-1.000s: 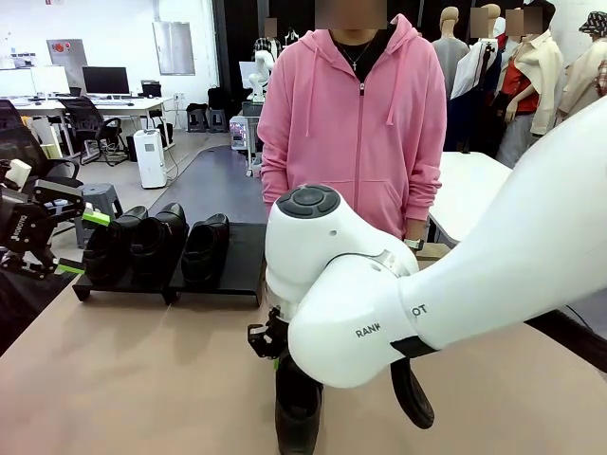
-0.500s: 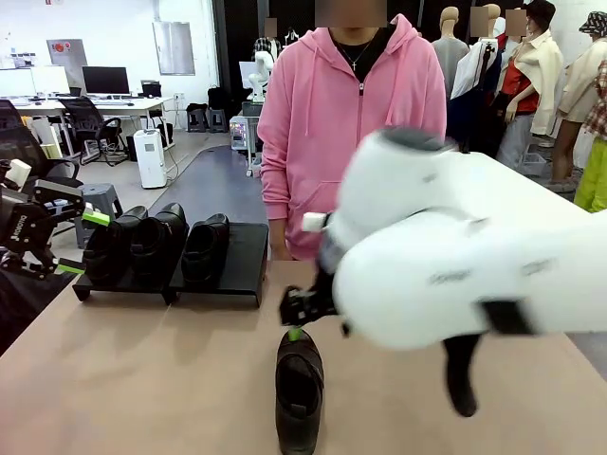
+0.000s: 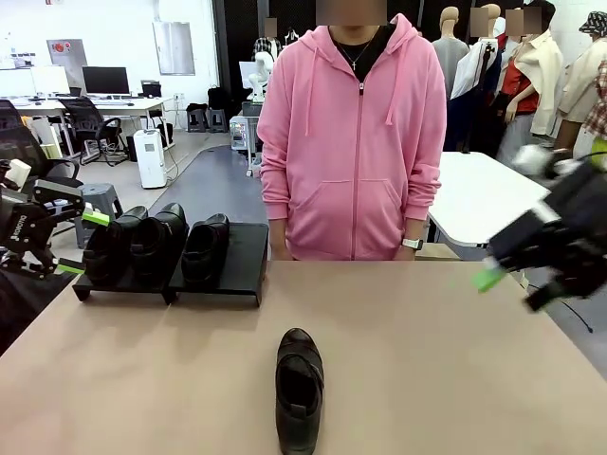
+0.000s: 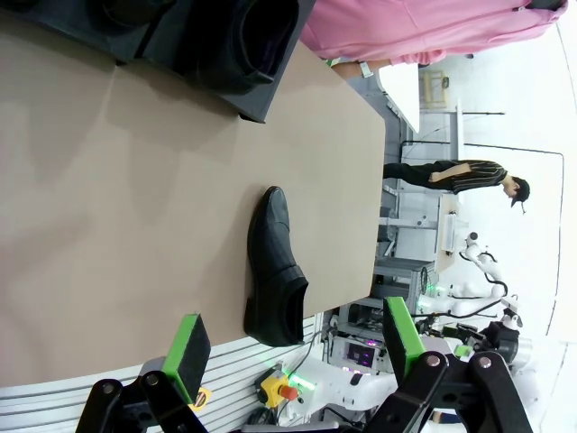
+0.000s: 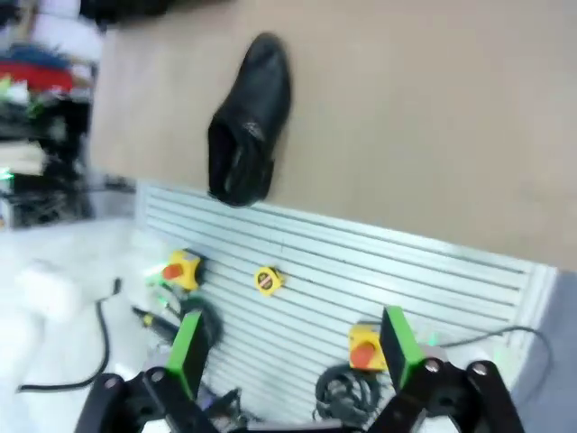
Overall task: Organize the shoes by placing them on the stand.
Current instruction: Pick up one Shoe and place it in the middle of the table.
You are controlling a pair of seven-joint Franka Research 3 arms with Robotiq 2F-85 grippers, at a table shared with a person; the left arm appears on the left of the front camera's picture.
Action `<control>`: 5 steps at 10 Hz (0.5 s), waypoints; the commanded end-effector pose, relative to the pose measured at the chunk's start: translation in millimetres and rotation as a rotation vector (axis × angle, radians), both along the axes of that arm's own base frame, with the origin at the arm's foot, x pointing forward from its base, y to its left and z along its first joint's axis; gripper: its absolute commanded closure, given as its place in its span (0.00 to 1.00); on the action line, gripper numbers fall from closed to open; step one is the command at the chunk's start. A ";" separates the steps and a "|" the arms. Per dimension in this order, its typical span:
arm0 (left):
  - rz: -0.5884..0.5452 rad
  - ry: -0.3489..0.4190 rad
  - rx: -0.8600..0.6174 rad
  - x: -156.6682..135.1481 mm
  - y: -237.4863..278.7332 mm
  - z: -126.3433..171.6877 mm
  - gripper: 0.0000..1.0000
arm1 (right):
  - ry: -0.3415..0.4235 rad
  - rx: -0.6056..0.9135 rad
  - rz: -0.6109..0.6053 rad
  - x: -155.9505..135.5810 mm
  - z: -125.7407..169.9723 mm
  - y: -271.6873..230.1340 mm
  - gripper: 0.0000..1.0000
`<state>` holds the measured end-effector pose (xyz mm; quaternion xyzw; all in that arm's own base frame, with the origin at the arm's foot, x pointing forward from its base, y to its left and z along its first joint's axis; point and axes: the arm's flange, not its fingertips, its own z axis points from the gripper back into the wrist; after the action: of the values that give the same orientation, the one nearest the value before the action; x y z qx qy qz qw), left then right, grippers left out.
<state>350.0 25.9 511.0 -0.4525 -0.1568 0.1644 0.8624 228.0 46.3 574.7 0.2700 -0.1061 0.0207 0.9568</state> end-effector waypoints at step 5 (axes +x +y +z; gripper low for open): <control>0.002 0.009 -0.006 -1.2 0.3 2.7 0.00 | 0.014 0.074 -0.177 -5.0 1.7 -60.5 0.00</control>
<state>350.0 25.8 511.1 -0.4524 -0.1569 0.1643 0.8624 228.9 -25.1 569.5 0.2992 -0.1183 -0.0949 0.9421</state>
